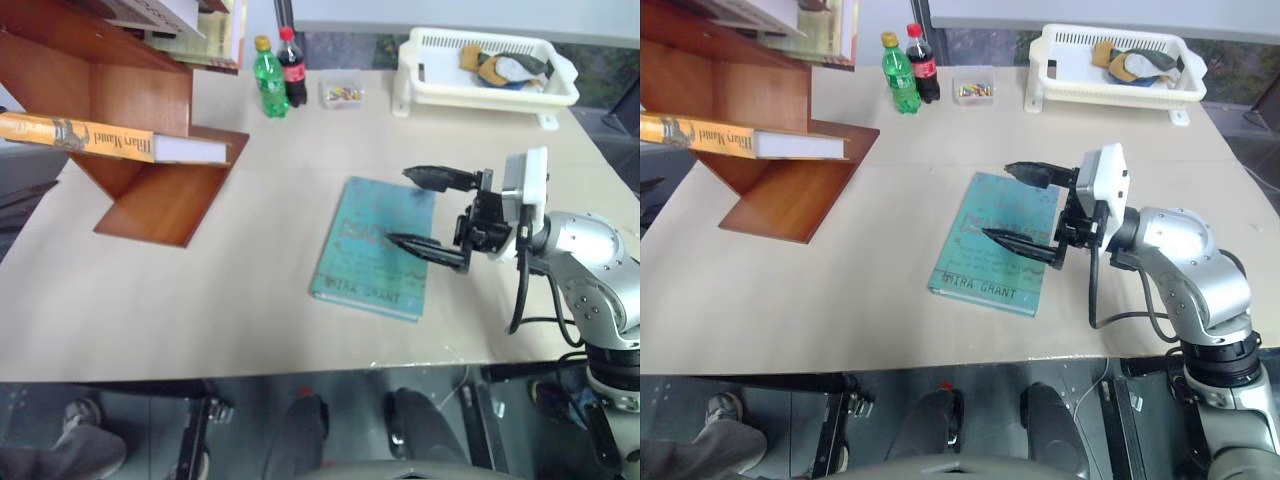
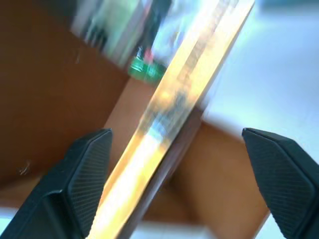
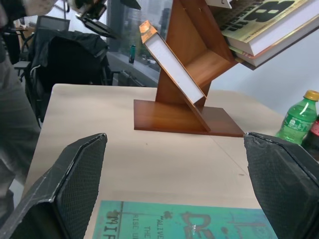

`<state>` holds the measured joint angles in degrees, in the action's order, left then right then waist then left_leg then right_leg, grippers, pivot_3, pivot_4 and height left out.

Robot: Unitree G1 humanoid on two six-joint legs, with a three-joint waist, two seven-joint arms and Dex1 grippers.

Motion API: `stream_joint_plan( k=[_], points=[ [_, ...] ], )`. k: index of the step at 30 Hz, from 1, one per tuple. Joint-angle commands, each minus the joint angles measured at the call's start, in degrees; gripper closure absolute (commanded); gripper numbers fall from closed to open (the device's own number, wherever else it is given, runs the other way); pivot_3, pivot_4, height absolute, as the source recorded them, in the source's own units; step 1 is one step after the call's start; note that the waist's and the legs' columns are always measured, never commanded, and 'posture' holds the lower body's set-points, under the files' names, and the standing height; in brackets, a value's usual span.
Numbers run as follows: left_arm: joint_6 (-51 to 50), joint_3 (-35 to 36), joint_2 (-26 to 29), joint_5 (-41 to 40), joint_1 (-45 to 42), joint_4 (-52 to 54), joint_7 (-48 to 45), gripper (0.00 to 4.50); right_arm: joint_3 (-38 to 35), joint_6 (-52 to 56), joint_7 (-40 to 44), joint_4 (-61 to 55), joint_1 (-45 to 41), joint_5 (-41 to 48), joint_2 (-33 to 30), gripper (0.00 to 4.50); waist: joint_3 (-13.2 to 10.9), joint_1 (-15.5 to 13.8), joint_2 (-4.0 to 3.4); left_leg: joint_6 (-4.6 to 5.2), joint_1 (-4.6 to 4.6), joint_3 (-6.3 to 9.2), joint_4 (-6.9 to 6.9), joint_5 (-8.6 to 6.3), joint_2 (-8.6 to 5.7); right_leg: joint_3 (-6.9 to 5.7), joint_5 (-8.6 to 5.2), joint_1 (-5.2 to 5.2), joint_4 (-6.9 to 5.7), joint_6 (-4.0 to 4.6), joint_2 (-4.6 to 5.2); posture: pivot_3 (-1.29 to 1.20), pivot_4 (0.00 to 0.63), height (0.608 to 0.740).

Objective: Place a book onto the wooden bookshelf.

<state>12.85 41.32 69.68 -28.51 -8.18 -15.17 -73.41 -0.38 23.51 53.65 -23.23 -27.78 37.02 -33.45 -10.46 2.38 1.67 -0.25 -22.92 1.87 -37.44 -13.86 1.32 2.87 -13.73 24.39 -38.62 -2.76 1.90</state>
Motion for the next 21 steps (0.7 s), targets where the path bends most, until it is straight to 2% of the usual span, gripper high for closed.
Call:
stream_joint_plan(
  k=[1,2,5,9,14,16,21],
  points=[
    [-20.74,6.79,-5.56,-8.66,8.18,23.08,10.4,0.06,-1.61,-1.04,1.31,0.04,-0.32,0.43,-0.86,0.0,0.03,0.02,0.05,0.0,0.04,0.02,-0.02,0.0,-0.02,-0.02,0.0,-0.05,-0.01,0.0,0.0,0.0,0.15,0.74],
    [-24.46,6.85,-7.32,-10.12,10.11,27.27,12.92,0.06,-1.64,-0.86,1.44,0.19,-0.21,0.31,-1.09,0.0,0.02,0.01,0.06,0.0,0.04,0.06,-0.02,0.0,-0.01,-0.04,0.0,-0.06,0.01,0.0,-0.04,0.0,0.15,0.74],
    [-32.98,1.2,-18.41,-14.54,17.44,40.56,24.55,0.06,-1.9,-0.01,0.8,0.08,2.82,-2.96,-4.32,0.0,0.1,-0.11,-0.28,0.0,0.26,0.17,0.02,0.0,-0.02,-0.14,0.0,-0.31,0.16,0.01,-0.1,0.0,0.15,0.74],
    [-32.46,-1.81,-28.69,-10.21,29.86,47.29,26.8,0.06,-5.24,0.96,1.07,-0.88,11.52,-5.97,-11.25,0.0,0.15,-0.18,-0.17,0.0,0.32,0.11,0.04,-0.01,-0.07,-0.08,0.0,-0.5,0.39,0.0,0.0,0.0,0.15,0.74],
    [-31.11,-1.9,-32.58,-5.49,38.18,47.17,27.62,0.06,-10.87,1.37,2.5,-1.3,20.83,-7.06,-17.45,0.0,0.15,-0.54,-0.17,0.0,0.29,0.16,0.04,-0.01,-0.13,-0.16,0.0,-0.55,0.59,0.02,-0.13,0.0,0.15,0.74],
    [-30.38,-1.38,-32.99,-5.04,39.86,46.95,26.75,0.06,-12.78,1.97,2.6,-1.34,23.31,-7.04,-18.83,0.0,0.16,-0.71,-0.15,0.0,0.46,0.15,0.05,-0.01,-0.12,-0.16,-0.15,-0.73,0.62,0.23,-0.16,0.0,0.15,0.74],
    [-28.65,-0.32,-33.25,-4.98,41.21,45.28,25.22,0.06,-15.05,1.24,3.11,-1.11,26.43,-8.25,-21.55,0.0,0.17,-0.71,-0.14,0.0,0.51,0.05,0.01,-0.01,-0.12,-0.07,-0.26,-0.75,0.63,0.02,-0.16,0.0,0.15,0.74]
  ],
)
